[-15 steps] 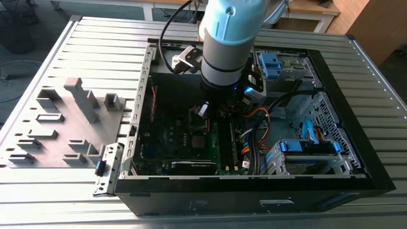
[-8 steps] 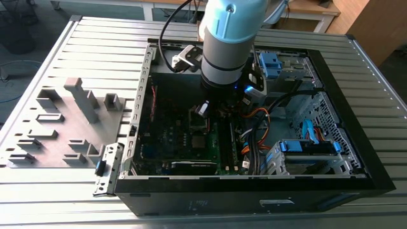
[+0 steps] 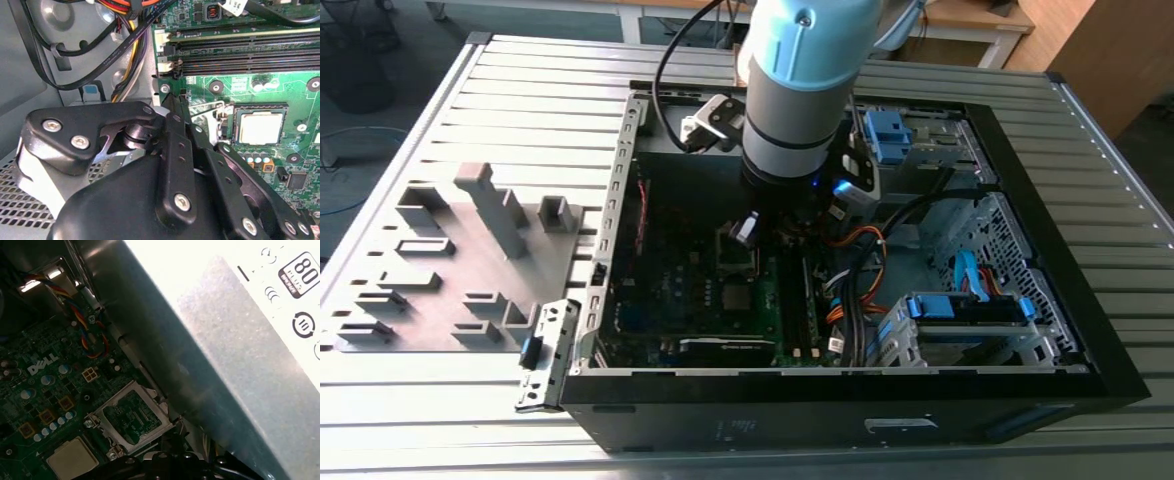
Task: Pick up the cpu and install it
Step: 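Close the cpu cover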
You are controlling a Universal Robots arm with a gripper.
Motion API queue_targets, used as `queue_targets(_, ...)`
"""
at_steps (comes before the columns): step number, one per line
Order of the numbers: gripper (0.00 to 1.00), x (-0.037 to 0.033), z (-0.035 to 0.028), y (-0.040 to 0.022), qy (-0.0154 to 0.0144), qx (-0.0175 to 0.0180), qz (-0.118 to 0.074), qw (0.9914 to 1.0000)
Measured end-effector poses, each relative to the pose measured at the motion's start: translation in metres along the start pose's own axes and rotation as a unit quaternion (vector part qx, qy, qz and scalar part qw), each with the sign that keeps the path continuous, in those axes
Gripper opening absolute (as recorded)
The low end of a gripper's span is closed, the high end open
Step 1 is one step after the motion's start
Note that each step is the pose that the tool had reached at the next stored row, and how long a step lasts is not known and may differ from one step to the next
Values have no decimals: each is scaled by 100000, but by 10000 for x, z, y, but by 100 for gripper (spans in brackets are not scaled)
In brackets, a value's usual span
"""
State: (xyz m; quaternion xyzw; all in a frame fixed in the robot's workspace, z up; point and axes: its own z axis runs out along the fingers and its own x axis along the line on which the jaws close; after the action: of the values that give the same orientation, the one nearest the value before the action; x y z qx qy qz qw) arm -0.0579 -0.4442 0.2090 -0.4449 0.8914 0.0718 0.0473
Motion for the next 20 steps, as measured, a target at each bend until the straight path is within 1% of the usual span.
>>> queue_targets(6, 11, 1, 0, -1, -7, -3, -2, 100000)
queue_targets(11, 11, 12, -21, -9, -27, -16, -1, 100000)
queue_targets(14, 11, 12, -21, -10, -45, -25, 3, 100000)
queue_targets(16, 11, 21, -24, -17, -219, -163, 5, 100000)
queue_targets(20, 11, 21, -31, -16, -210, -159, 4, 100000)
